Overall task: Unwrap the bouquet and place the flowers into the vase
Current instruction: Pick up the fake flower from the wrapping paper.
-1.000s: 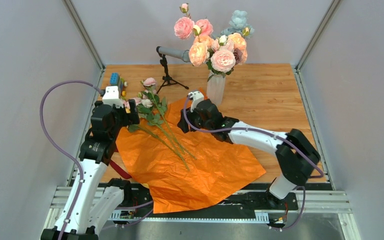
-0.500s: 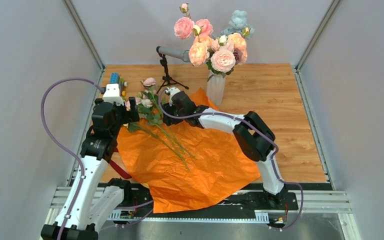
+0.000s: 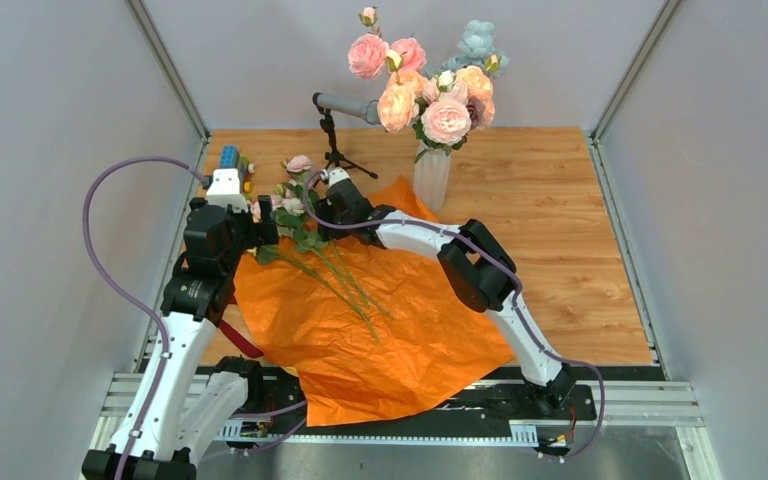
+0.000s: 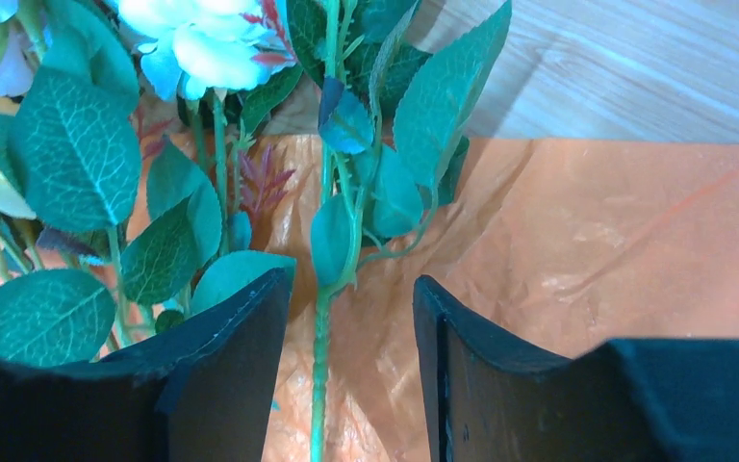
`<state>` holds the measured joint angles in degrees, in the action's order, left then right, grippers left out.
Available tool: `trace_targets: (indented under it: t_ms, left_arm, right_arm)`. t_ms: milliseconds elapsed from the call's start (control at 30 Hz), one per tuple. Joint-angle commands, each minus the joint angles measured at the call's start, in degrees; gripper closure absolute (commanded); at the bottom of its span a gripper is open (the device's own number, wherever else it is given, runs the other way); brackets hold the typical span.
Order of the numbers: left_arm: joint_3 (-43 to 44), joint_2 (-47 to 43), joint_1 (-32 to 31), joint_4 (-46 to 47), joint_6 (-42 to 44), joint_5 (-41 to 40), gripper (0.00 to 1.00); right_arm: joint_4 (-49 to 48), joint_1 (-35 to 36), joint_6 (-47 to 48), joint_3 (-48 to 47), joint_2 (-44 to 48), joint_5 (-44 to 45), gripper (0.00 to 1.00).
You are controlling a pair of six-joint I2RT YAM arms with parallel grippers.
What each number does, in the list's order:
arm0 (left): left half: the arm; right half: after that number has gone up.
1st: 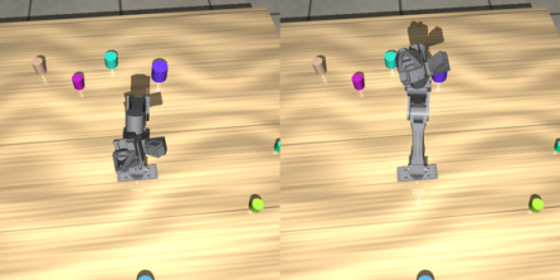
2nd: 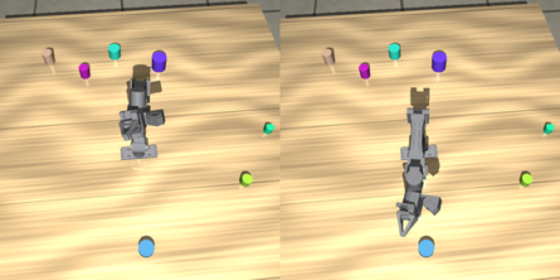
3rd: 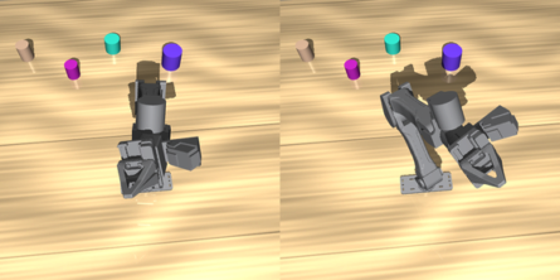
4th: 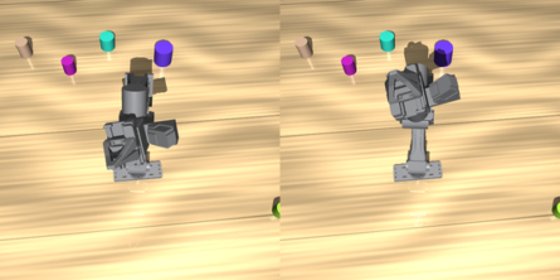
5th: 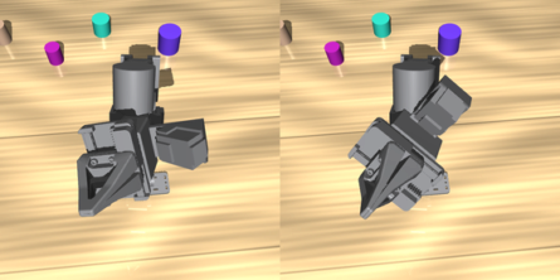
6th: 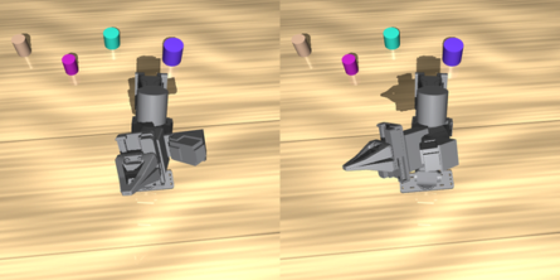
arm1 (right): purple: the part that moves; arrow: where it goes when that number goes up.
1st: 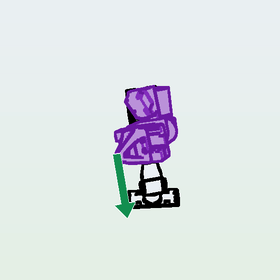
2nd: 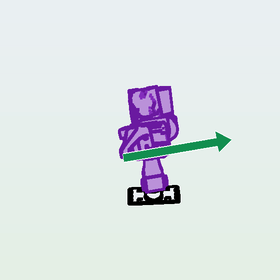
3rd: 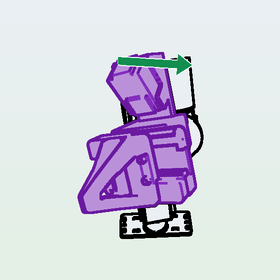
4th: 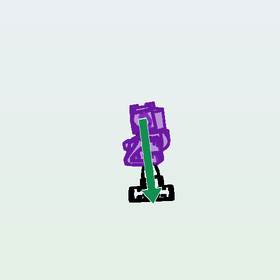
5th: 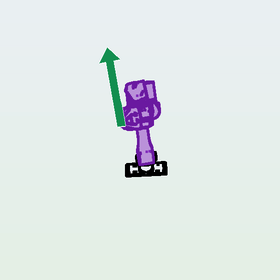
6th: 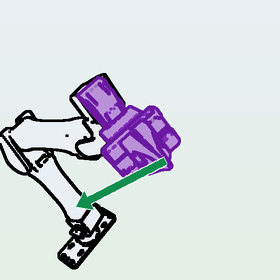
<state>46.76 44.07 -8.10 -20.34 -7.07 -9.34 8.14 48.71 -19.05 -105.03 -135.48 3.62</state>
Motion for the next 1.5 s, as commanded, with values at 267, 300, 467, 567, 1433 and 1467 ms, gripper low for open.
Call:
trace_targets:
  t_ms: [267, 300, 467, 567, 1433, 1467]
  left_arm:
    - [-0.35, -1.27, 0.36, 1.60, 0.88, 0.02, 0.00]
    - [-0.36, -1.32, 0.36, 1.61, 0.91, 0.10, 0.00]
    - [-0.44, -1.27, 0.36, 1.75, 0.70, 0.44, 0.00]
    - [-0.53, -1.24, 0.36, 1.73, 0.57, 0.81, 0.00]
    - [-0.88, -1.62, 0.36, 1.56, 0.38, 0.85, 0.00]
    - [-0.88, -1.73, 0.34, 1.52, 0.39, 0.63, 0.00]
  right_arm:
    - [4.99, 0.12, 0.41, -16.06, -9.42, 4.01, 0.49]
    - [5.23, 0.12, 0.56, -16.76, -10.02, 4.61, 0.49]
    - [5.32, 0.13, 1.03, -19.21, -11.78, 8.11, 0.55]
    - [5.36, 0.13, 1.35, -20.86, -12.70, 9.61, 0.57]
    - [-6.21, 0.25, 8.86, -6.57, 2.79, 5.10, 1.00]
    - [-7.42, 0.30, 9.23, -4.93, 4.23, 4.67, 1.00]
